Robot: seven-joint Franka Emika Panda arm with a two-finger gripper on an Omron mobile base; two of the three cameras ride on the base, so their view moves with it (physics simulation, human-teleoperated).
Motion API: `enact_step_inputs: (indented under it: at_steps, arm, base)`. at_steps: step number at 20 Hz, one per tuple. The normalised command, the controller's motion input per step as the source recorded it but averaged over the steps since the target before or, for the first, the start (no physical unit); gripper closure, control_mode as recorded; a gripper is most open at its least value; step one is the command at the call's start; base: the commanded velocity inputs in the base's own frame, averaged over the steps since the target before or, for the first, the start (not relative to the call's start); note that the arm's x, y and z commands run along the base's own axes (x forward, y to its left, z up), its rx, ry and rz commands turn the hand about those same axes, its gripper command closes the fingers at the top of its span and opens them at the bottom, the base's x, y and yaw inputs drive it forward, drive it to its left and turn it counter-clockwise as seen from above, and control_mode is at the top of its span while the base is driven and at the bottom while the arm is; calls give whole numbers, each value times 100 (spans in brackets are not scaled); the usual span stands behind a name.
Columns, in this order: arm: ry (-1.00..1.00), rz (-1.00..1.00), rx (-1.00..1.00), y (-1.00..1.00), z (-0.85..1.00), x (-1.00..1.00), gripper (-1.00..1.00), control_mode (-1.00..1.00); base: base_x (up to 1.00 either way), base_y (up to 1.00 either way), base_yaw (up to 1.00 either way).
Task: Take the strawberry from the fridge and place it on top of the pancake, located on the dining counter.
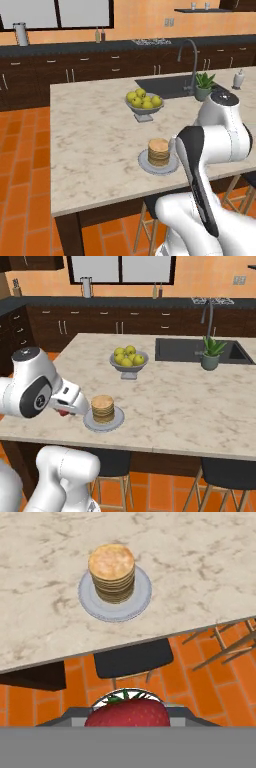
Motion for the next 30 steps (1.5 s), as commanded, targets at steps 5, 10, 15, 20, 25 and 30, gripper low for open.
enact_step_inputs:
  at_steps: [5, 10, 15, 20, 25, 30]
  arm:
    - [16, 0, -1, 4, -6, 100, 100, -100]
    - [0, 0, 6, -8, -40, 100, 100, -100]
    - [0, 0, 3, -3, -50, 100, 100, -100]
    - [3, 1, 0, -4, -71, 100, 100, -100]
    - [4, 4, 0, 0, -55, 72, 100, -100]
    - [1, 1, 0, -3, -49, 31, 100, -100]
  base:
    - [0, 0, 0]
    - [0, 0, 0]
    - [0, 0, 0]
    - [0, 0, 0]
    - [0, 0, 0]
    - [0, 0, 0]
